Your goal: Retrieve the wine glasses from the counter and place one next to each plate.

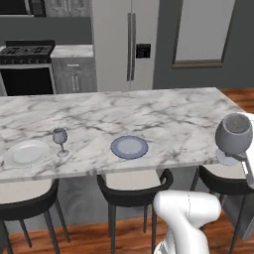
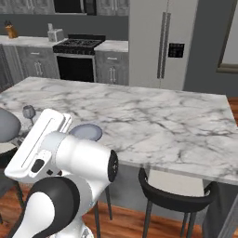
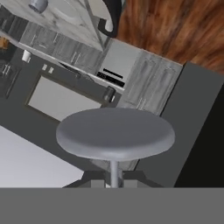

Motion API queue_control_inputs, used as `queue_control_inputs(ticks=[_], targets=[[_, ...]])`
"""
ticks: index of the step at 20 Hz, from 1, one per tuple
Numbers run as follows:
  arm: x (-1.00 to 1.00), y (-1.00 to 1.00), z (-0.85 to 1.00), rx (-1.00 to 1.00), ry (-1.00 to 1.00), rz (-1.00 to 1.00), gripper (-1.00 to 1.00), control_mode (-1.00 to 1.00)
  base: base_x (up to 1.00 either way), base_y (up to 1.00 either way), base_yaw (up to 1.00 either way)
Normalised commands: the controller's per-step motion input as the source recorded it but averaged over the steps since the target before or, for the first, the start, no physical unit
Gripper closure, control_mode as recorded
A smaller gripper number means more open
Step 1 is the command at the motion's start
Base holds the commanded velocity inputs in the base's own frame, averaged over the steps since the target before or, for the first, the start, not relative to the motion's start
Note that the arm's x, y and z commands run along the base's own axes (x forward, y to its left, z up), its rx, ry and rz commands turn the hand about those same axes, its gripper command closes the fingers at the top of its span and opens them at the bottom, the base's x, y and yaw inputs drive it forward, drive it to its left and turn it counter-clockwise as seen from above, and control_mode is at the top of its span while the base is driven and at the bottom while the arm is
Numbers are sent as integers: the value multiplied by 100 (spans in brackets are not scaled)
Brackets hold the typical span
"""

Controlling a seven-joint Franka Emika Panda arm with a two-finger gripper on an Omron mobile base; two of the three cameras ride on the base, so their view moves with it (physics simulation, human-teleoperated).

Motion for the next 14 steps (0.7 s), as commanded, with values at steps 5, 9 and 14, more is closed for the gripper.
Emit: queue_control_inputs(ticks=[5,9,14], targets=[[0,0,0,0,0,0,100,100,81,0,-16],[0,0,0,0,0,0,100,100,81,-9,-4],[0,0,0,0,0,0,100,100,49,-38,40]])
